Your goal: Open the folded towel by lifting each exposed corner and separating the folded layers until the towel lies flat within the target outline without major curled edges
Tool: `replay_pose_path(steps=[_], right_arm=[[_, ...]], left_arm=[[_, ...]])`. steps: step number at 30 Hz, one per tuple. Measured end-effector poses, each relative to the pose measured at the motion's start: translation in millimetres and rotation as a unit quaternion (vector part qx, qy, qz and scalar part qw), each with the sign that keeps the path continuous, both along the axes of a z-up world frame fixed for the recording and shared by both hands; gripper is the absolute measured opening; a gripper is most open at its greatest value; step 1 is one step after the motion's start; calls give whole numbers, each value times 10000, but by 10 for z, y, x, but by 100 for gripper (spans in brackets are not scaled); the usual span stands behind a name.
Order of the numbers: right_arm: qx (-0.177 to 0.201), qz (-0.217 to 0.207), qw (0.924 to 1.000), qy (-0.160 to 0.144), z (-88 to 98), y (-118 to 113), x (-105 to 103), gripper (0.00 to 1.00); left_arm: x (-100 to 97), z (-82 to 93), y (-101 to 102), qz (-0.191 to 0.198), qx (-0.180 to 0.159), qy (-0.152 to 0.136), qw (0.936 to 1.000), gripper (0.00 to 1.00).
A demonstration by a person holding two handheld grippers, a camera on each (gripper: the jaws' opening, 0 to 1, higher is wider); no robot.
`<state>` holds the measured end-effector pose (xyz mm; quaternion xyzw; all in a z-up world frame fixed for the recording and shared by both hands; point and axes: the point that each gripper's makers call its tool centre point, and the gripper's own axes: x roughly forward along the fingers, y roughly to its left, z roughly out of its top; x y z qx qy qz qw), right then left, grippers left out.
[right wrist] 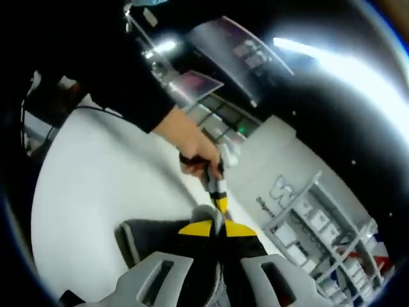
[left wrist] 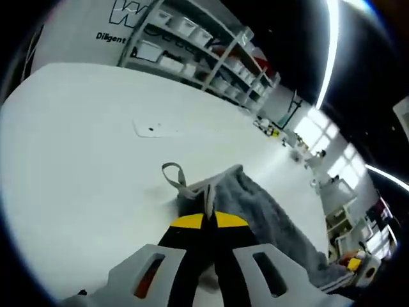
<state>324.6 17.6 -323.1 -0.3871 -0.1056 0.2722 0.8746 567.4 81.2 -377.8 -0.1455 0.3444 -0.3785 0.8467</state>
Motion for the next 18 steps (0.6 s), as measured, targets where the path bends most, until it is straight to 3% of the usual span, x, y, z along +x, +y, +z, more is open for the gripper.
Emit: replay_pose_path(steps=[11,18], right_arm=[[274,-78,9996,-10,124,-91,-10,0],[385,-244,9989,-66,229,-272,-6,0]], left_arm=[[76,255,-96,-72,51,-71,9999,2],[29,480,-349,-167,64,-234,9996,2]])
